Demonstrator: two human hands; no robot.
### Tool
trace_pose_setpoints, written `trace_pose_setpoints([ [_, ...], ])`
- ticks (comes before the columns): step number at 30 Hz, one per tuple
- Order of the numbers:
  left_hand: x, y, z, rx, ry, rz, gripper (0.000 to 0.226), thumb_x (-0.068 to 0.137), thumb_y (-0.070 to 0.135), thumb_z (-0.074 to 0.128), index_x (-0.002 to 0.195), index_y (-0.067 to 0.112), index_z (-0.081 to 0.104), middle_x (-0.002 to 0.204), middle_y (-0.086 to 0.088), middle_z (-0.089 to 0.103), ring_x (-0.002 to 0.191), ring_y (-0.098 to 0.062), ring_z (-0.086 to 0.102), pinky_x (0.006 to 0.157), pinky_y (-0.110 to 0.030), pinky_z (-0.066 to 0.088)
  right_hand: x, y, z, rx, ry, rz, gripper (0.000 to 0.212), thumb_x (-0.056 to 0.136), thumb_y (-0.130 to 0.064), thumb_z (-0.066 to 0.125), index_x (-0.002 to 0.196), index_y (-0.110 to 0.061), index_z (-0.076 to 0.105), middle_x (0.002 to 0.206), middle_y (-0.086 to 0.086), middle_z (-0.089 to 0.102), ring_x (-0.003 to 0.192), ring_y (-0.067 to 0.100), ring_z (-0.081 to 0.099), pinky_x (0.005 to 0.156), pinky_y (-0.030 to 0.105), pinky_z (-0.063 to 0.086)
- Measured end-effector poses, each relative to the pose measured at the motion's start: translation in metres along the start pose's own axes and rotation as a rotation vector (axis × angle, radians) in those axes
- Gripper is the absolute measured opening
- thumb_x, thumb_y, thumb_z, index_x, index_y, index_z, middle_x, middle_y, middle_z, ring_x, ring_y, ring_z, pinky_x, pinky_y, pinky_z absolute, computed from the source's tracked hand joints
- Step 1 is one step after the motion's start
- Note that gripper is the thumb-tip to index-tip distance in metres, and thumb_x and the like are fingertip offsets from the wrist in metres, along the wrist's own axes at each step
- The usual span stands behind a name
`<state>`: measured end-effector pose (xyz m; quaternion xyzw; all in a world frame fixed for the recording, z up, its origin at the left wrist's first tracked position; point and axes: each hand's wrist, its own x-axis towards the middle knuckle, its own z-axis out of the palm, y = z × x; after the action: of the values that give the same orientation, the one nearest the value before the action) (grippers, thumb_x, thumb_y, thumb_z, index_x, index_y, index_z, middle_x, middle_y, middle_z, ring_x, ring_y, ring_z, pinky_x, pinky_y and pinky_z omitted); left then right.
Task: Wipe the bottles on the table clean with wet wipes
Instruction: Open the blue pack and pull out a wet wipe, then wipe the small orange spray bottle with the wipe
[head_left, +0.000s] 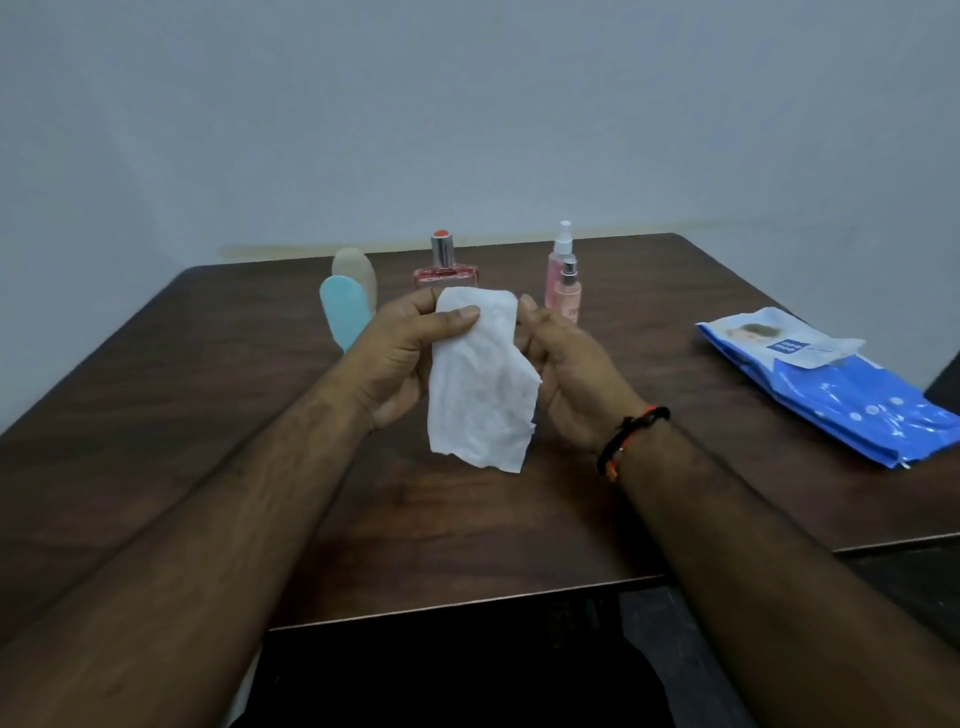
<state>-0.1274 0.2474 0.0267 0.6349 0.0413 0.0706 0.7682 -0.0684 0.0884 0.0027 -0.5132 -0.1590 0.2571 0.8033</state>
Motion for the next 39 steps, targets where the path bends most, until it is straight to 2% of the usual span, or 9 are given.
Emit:
trace_pose_setpoints([
  [6, -0.011, 0.004, -0.031, -0.080, 0.084, 0.051, 0.023, 0.089, 0.007, 0.064, 0.112, 0.006, 0.060, 0.100, -0.008, 0.068, 0.097, -0.022, 0.068, 0.079, -0.031, 0.057, 0.015, 0.020, 0.012, 0.065, -0.244, 0.205, 0.064, 0.096, -0.054, 0.047, 0.144, -0.012, 0.046, 0.145, 0.018, 0.051, 0.135, 0.035, 0.047, 0.118, 0.053, 0.028],
  [10, -0.016, 0.007, -0.044, -0.073, 0.095, 0.044, 0.060, 0.075, 0.006, 0.070, 0.132, 0.008, 0.050, 0.115, -0.012, 0.067, 0.103, -0.024, 0.069, 0.078, -0.032, 0.060, 0.016, 0.019, 0.010, -0.112, -0.257, 0.182, 0.067, 0.093, -0.068, 0.031, 0.138, -0.024, 0.051, 0.109, 0.013, 0.070, 0.100, 0.031, 0.070, 0.083, 0.051, 0.057],
  [12, -0.017, 0.006, -0.050, -0.018, 0.095, 0.022, 0.070, 0.072, 0.005, 0.072, 0.137, 0.012, 0.046, 0.119, -0.012, 0.069, 0.108, -0.027, 0.069, 0.087, -0.038, 0.059, 0.014, 0.017, 0.011, -0.108, -0.168, 0.078, 0.061, 0.089, -0.062, 0.044, 0.132, -0.021, 0.055, 0.099, 0.019, 0.068, 0.095, 0.035, 0.067, 0.084, 0.057, 0.056],
  [17, -0.015, 0.003, -0.059, 0.098, 0.100, -0.009, 0.064, 0.083, 0.003, 0.069, 0.141, 0.018, 0.043, 0.109, -0.005, 0.075, 0.102, -0.023, 0.072, 0.089, -0.037, 0.059, 0.014, 0.015, 0.007, -0.181, -0.056, -0.159, 0.043, 0.081, -0.019, 0.070, 0.122, -0.019, 0.062, 0.119, 0.016, 0.070, 0.111, 0.032, 0.067, 0.089, 0.050, 0.057],
  [22, -0.015, 0.000, -0.061, 0.136, 0.160, 0.021, 0.053, 0.088, 0.011, 0.067, 0.138, 0.019, 0.049, 0.111, -0.004, 0.075, 0.103, -0.021, 0.072, 0.090, -0.037, 0.059, 0.014, 0.018, 0.005, -0.266, -0.032, -0.277, 0.019, 0.075, -0.017, 0.071, 0.093, -0.017, 0.073, 0.096, 0.001, 0.075, 0.095, 0.017, 0.071, 0.079, 0.035, 0.059],
  [27, -0.017, 0.005, -0.060, 0.135, 0.102, 0.028, 0.046, 0.086, 0.008, 0.066, 0.127, 0.024, 0.055, 0.106, -0.002, 0.076, 0.100, -0.020, 0.072, 0.085, -0.034, 0.060, 0.011, 0.015, 0.009, -0.205, -0.064, -0.156, 0.029, 0.082, -0.030, 0.065, 0.110, -0.023, 0.069, 0.118, 0.009, 0.070, 0.109, 0.029, 0.068, 0.091, 0.050, 0.056],
  [29, -0.019, 0.008, -0.060, 0.164, 0.074, 0.038, 0.047, 0.081, 0.011, 0.068, 0.124, 0.025, 0.055, 0.105, -0.001, 0.076, 0.099, -0.020, 0.073, 0.084, -0.033, 0.060, 0.011, 0.015, 0.009, -0.231, -0.049, -0.153, 0.027, 0.086, -0.021, 0.065, 0.113, -0.024, 0.069, 0.121, 0.018, 0.066, 0.112, 0.034, 0.065, 0.093, 0.053, 0.055],
  [36, -0.018, 0.005, -0.066, 0.287, 0.209, 0.164, 0.052, 0.077, 0.013, 0.077, 0.122, 0.022, 0.052, 0.097, -0.010, 0.077, 0.096, -0.029, 0.073, 0.094, -0.053, 0.055, 0.009, 0.015, 0.006, -0.231, 0.018, -0.340, 0.029, 0.081, 0.010, 0.066, 0.101, -0.010, 0.071, 0.094, 0.001, 0.075, 0.092, 0.015, 0.071, 0.077, 0.025, 0.057],
  [39, -0.016, 0.004, -0.067, 0.444, 0.254, 0.238, 0.063, 0.080, 0.011, 0.077, 0.131, 0.033, 0.047, 0.091, -0.007, 0.078, 0.094, -0.018, 0.074, 0.093, -0.038, 0.057, 0.008, 0.014, 0.004, -0.331, 0.041, -0.410, 0.029, 0.080, 0.008, 0.070, 0.101, -0.011, 0.072, 0.099, 0.004, 0.075, 0.097, 0.018, 0.071, 0.080, 0.027, 0.058],
])
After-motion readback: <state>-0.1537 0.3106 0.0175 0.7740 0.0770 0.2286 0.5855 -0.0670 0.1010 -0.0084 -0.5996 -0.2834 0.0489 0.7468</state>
